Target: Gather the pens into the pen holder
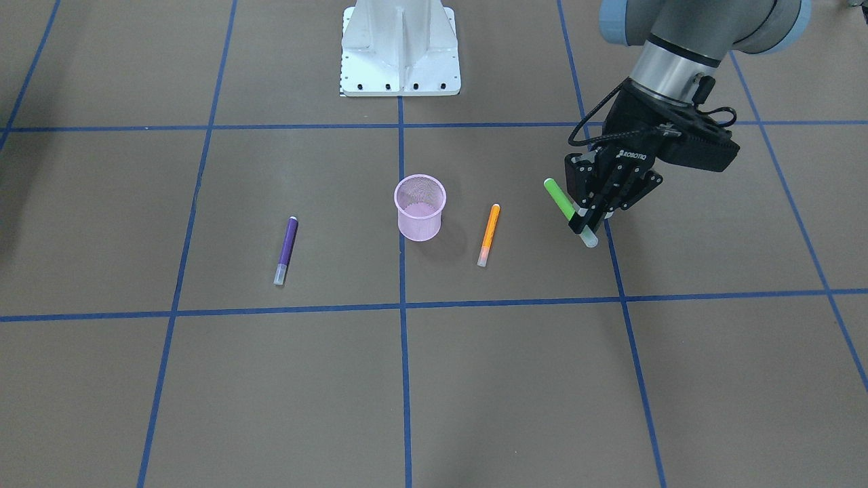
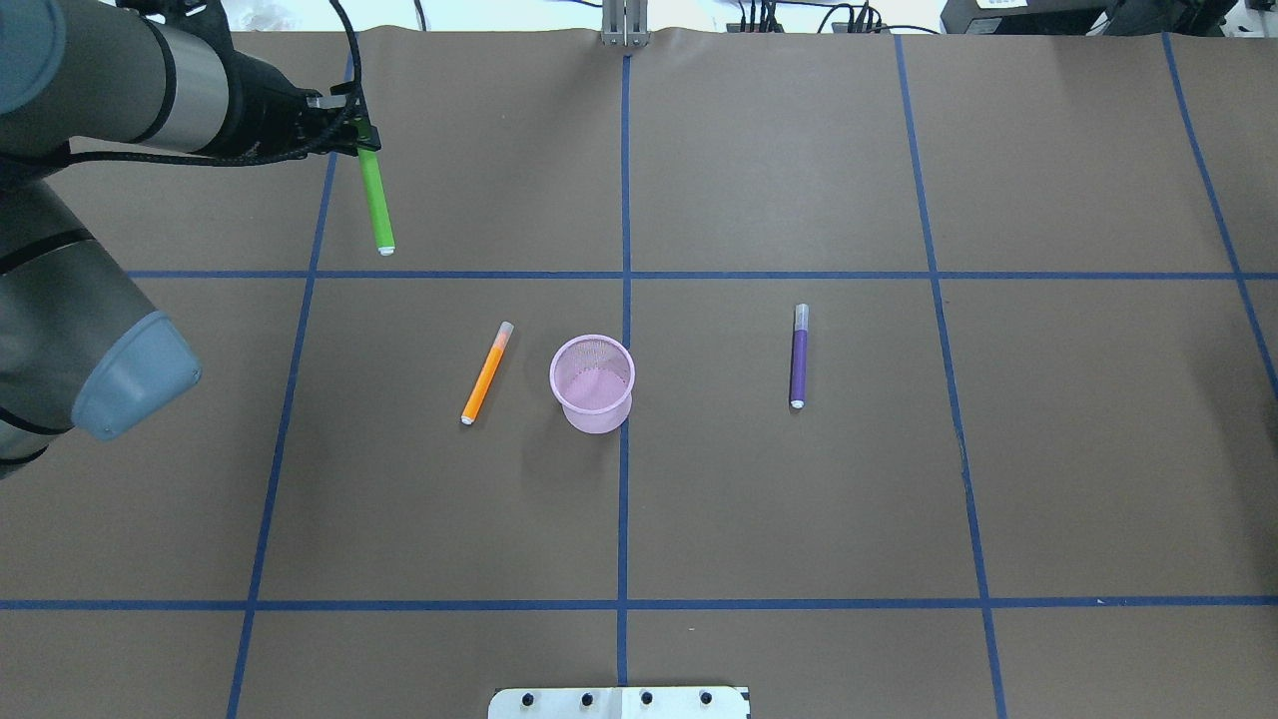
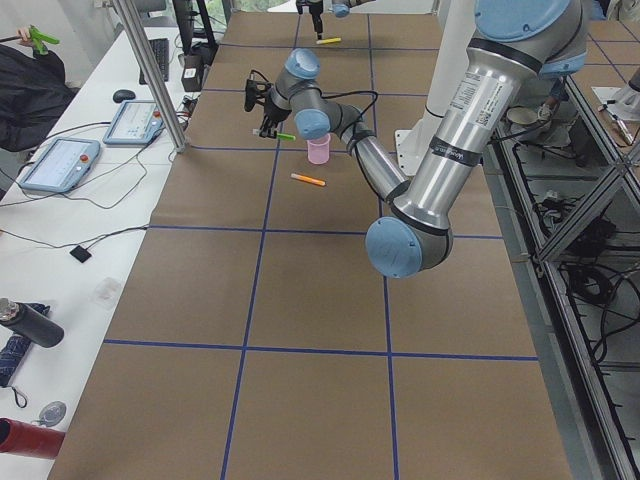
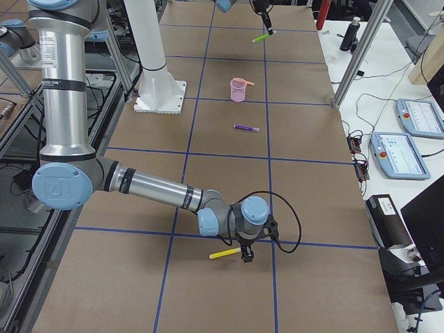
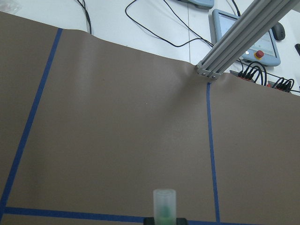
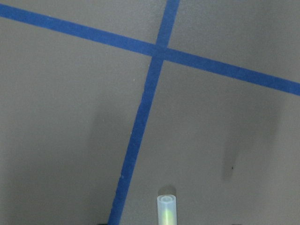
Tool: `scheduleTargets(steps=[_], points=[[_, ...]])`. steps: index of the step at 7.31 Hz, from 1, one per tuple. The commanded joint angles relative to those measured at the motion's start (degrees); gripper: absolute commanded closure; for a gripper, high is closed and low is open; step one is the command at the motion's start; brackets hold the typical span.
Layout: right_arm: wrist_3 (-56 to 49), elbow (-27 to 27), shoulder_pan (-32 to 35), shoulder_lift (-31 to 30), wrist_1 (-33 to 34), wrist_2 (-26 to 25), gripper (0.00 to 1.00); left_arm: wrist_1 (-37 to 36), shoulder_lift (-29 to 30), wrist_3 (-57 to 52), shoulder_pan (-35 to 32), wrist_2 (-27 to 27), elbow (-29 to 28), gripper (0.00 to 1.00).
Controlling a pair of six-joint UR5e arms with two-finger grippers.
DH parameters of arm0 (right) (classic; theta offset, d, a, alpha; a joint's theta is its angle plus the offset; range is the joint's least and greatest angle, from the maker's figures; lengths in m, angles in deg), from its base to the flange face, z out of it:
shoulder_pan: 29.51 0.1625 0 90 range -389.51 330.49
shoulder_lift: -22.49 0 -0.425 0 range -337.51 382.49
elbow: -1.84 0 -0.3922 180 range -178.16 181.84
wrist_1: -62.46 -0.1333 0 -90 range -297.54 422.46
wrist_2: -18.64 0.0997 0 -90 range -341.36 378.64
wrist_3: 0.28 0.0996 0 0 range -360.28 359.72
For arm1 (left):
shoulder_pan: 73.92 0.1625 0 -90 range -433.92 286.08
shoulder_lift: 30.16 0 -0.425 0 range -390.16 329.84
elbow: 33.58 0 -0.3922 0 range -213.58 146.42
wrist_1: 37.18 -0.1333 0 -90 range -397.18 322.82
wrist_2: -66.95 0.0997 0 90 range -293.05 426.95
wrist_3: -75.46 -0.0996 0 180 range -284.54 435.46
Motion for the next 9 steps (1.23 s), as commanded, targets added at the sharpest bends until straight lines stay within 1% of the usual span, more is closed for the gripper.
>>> scheduleTargets(steps=[1, 3, 4, 6, 9], points=[[-0.32, -0.70, -0.15, -0.09, 0.04, 0.16, 0.15, 0.09, 0.05, -0.07, 0.01, -0.05, -0.48, 1.00], [-0.23, -1.32, -1.20, -0.09, 0.04, 0.25, 0.18, 0.00, 0.58, -0.07, 0.01, -0.05, -0.66, 1.00], [-0.23, -1.58, -1.38, -0.09, 0.04, 0.34, 0.23, 0.00, 0.58, -0.07, 0.01, -0.05, -0.92, 1.00], [-0.23, -1.85, -1.47, -0.09, 0.04, 0.34, 0.28, 0.09, 0.58, -0.07, 0.01, -0.05, -0.93, 1.00], [-0.23, -2.38, -1.47, -0.26, 0.04, 0.34, 0.54, 0.00, 0.58, -0.07, 0.01, -0.05, -0.93, 1.00]])
